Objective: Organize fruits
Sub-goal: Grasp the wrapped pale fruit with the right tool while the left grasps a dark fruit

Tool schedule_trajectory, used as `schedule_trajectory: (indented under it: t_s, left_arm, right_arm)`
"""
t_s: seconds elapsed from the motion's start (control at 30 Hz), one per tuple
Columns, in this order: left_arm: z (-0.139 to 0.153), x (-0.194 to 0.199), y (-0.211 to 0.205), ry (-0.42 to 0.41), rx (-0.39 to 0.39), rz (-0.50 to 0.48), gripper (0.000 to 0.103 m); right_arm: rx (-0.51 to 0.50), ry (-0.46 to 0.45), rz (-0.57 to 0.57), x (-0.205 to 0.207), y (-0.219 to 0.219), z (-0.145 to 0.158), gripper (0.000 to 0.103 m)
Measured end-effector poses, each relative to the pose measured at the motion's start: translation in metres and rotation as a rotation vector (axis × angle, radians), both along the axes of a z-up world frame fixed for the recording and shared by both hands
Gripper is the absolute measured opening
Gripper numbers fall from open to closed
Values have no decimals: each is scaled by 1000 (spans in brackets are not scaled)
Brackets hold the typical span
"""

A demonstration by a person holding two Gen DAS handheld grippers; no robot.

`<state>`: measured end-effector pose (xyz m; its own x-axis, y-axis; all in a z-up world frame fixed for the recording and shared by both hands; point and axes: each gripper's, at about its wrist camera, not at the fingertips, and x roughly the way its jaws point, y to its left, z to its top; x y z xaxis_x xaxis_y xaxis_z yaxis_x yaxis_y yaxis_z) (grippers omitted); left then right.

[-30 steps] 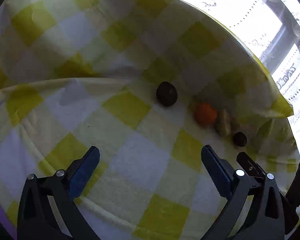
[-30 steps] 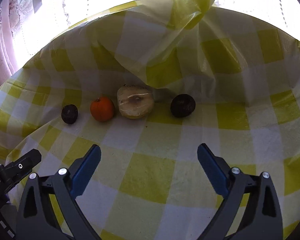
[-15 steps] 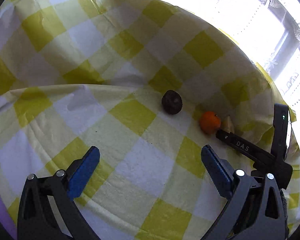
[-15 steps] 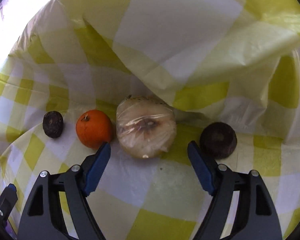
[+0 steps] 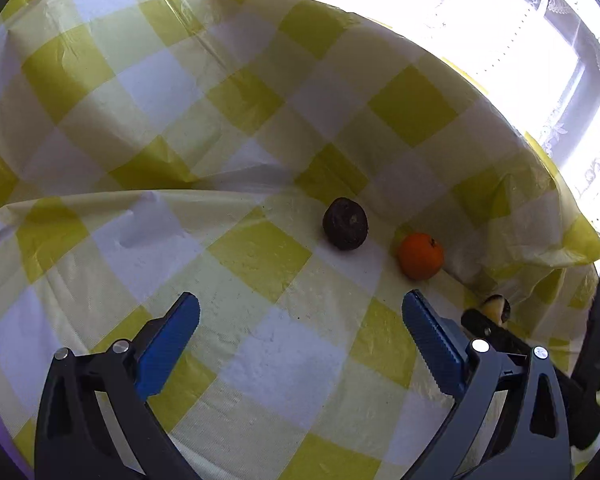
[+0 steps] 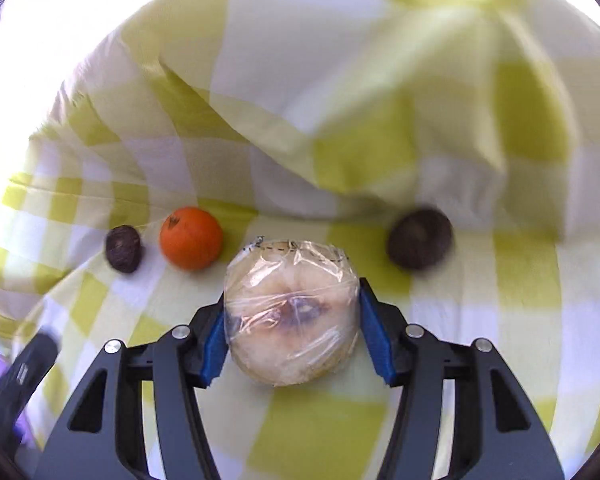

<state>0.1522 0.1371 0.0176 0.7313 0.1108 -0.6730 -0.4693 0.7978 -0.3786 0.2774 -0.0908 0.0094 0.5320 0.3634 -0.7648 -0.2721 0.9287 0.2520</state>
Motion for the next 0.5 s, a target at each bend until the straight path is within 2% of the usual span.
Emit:
schedule_trajectory:
  t_s: [0.17, 0.3, 0.33, 0.4, 0.47, 0.5]
  left_arm:
    - [-2, 45, 1, 50, 33, 49, 98]
    - [-8, 89, -2, 123, 40, 15, 97]
    - [-8, 99, -4, 154, 65, 15, 97]
    - [-10, 114, -7, 199, 101, 6, 97]
    - [-10, 122, -9, 223, 124, -2, 95]
    - [-10, 123, -10, 229, 132, 0, 91]
  right_arm:
    - [70, 23, -22, -48, -29, 5, 58]
    - [87, 7, -16, -97, -32, 11, 58]
    - [87, -12, -11, -104, -36, 10, 58]
    - [107, -41, -7, -106, -38, 10, 58]
    - [135, -9, -22, -102, -43, 7, 58]
    - [151, -3, -24, -102, -46, 6, 58]
